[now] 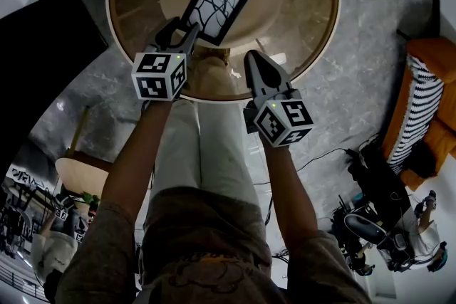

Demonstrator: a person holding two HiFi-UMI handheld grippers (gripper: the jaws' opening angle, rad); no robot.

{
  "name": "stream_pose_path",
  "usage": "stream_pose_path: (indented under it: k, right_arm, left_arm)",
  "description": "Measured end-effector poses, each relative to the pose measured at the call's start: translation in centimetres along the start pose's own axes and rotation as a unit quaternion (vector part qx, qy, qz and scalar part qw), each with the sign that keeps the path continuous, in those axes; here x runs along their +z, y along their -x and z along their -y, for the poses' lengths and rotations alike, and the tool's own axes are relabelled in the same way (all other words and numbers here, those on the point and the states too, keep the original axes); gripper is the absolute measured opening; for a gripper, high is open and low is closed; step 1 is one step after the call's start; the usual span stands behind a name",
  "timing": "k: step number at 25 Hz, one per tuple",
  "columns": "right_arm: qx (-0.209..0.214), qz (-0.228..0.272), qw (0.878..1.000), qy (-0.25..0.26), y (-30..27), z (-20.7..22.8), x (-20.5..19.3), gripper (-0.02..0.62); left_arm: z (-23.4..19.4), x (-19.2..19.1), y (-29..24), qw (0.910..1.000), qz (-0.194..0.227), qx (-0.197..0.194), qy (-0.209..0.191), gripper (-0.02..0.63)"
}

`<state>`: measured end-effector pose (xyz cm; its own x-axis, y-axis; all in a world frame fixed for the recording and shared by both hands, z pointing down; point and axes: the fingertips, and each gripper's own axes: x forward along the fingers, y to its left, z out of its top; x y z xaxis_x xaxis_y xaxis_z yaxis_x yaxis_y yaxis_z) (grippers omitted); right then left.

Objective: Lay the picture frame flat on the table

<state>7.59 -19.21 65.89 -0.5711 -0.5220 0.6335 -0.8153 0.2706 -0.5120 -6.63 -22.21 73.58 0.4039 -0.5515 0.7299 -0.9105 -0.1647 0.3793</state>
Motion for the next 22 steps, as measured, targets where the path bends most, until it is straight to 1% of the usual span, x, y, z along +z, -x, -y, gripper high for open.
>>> stream_pose_path:
  k: [3, 7, 10, 14, 16, 19, 22]
  right_arm:
    - [0.0, 0.0, 1.0, -0.002, 0.0, -0.1, 0.2, 0.02]
    - [-0.001, 0.001, 1.0, -0.006, 0.0, 0.0, 0.2, 0.02]
    - [-0.004, 0.002, 1.0, -0.009, -0.1, 0.2, 0.0, 0.02]
    - [-0.005, 0.007, 1.0, -0.008, 0.2, 0.1, -0.3, 0.02]
    - [-0.008, 0.011, 1.0, -0.009, 0.4, 0.1, -0.3, 0.02]
    - [-0.014, 0.017, 1.0, -0.016, 1.0, 0.0, -0.4, 0.02]
    - [-0.015, 0.021, 1.0, -0.016, 1.6, -0.7, -0.3, 0.02]
  left_arm:
    - [-0.1, 0.1, 0.2, 0.9997, -0.003, 0.014, -0.018, 0.192]
    - [-0.3, 0.3, 0.3, 0.9999, 0.004, 0.011, -0.006, 0.17]
    - [-0.3, 0.2, 0.1, 1.0, 0.006, 0.007, -0.003, 0.17]
    - [-0.4, 0.7, 0.5, 0.9998, 0.018, 0.01, -0.006, 0.143]
    - [-0.4, 1.3, 0.8, 0.9995, 0.026, 0.014, -0.01, 0.113]
    - [-0.2, 1.8, 1.4, 0.9991, 0.035, 0.016, -0.018, 0.049]
    - [0.1, 2.3, 2.3, 0.9992, 0.036, 0.011, -0.015, 0.019]
